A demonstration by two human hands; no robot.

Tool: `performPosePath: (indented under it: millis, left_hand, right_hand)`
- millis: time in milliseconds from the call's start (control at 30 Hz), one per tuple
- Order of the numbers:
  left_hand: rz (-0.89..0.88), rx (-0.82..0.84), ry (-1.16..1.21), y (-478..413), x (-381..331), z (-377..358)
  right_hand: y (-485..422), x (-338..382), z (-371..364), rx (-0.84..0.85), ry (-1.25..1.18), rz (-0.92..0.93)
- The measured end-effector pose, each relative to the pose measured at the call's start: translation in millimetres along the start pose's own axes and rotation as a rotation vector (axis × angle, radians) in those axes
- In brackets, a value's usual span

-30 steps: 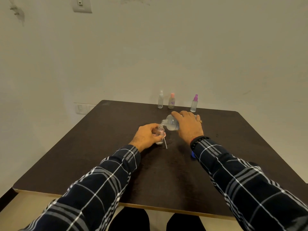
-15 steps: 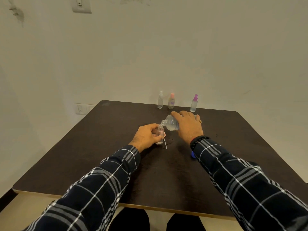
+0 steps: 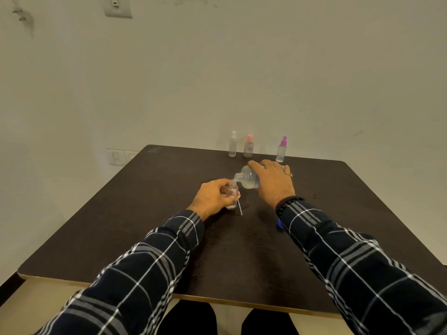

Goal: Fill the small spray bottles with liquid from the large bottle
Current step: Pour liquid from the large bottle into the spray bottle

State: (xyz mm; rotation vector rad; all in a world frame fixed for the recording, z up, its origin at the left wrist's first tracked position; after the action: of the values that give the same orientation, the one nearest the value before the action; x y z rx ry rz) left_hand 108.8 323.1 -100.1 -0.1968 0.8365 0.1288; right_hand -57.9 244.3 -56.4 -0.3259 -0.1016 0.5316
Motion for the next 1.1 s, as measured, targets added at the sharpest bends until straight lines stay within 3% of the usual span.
performPosePath:
  millis: [1100]
  left_hand:
    - [0.006,-0.006,-0.024,-3.7,4.0,-1.8]
  right_hand:
    - [1.1,1.5,4.6,-0.008,0.013,0.002]
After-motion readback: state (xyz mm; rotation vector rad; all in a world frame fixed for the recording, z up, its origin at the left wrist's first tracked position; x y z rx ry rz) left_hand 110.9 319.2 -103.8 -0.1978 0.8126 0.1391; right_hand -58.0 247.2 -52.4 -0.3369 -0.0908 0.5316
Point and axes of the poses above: each hand's wrist, its own y-axis away from the middle knuckle, its own z-axis out of the back of the hand, x = y × z, the point moved 2 cm from there along -y, towards the middle knuckle, and after that the axes turned 4 degrees about -z, right-handed, at the moved point
